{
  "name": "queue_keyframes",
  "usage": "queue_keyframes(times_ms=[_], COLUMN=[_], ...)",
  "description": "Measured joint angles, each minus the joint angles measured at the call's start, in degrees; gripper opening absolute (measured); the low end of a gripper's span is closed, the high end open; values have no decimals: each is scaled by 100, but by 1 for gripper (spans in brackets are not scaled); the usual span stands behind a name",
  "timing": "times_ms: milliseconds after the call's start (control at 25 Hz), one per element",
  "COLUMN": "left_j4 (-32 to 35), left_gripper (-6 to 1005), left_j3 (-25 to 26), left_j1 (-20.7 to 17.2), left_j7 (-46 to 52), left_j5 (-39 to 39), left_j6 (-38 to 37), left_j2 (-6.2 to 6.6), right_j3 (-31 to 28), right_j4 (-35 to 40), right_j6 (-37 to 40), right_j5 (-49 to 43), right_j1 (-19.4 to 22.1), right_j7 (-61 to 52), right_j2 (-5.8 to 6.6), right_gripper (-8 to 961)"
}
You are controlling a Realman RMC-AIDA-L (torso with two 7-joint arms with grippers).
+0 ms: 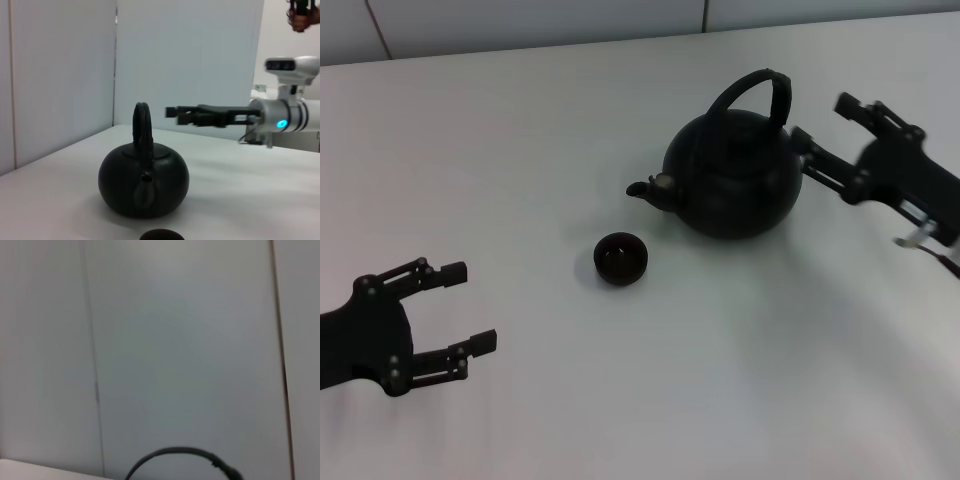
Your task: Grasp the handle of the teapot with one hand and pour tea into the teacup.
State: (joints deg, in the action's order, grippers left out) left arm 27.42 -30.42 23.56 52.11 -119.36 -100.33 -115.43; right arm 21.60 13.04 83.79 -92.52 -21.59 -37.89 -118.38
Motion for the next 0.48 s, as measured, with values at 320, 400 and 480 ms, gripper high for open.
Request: queue_keyframes(times_ms=[320, 400, 480], left_j4=[5, 5, 9], left_gripper=[832, 832, 831], left_j3=[-33, -33, -50], left_j1=[346, 346, 513], left_j7=[195, 195, 340], left_j5=[-66, -66, -156], left_j6=[-19, -19, -31], left_j2=[125, 125, 186], right_j3=[433, 440, 443], right_j4=[1178, 1353, 1544], right_j6=[1541, 1720, 1812], right_j5=[-1363, -1770, -2214], right_j1=[190, 10, -214], right_j7=[-2090, -2571, -2899], right_j2=[805, 1025, 1167], right_gripper=[787, 787, 787])
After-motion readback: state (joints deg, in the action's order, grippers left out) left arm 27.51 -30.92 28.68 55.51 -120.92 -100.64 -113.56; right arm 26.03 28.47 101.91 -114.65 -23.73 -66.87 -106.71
